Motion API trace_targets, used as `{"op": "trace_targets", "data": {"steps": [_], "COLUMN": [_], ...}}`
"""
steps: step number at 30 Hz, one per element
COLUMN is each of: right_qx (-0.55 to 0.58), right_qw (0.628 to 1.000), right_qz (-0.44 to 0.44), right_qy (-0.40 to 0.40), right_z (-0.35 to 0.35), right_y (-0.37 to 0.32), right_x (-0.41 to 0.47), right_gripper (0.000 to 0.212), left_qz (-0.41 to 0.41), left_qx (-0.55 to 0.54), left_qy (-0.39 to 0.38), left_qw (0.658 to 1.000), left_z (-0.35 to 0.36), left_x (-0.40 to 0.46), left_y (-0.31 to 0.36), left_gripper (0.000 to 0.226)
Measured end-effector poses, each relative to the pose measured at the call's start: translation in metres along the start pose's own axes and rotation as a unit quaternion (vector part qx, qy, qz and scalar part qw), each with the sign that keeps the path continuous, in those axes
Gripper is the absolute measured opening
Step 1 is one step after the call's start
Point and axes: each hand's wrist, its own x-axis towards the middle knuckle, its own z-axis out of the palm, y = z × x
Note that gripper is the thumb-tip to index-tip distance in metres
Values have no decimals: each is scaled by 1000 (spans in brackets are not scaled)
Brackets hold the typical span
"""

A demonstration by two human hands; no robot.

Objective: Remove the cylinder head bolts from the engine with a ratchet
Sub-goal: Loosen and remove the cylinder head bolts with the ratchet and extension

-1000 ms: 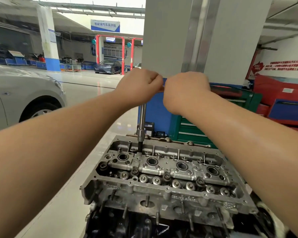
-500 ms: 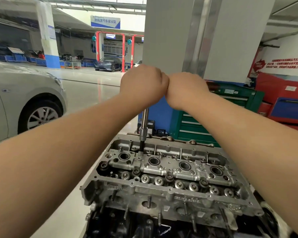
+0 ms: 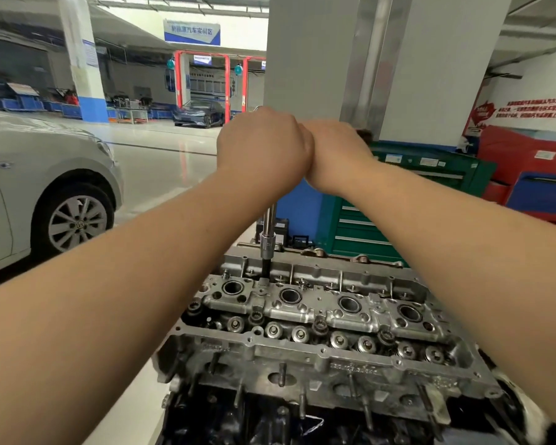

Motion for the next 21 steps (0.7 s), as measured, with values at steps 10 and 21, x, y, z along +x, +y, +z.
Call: {"op": "trace_targets", "data": {"steps": [10,21], "right_qx": [-141,-139], "right_qw": [988,985], "right_qz": [60,89], "right_qy": [27,50], "right_z": [-15,-6], "right_y": [7,-3], "right_x": [-21,-17], "right_gripper": [26,25], "left_qz": [51,66], "left_qx": [-235,-253], "left_qy": [-57,-87], "left_qw": [969,961], "left_z": [-4,0], "left_x": [-2,7], "left_y": [-13,-23], "left_gripper": [46,45]}}
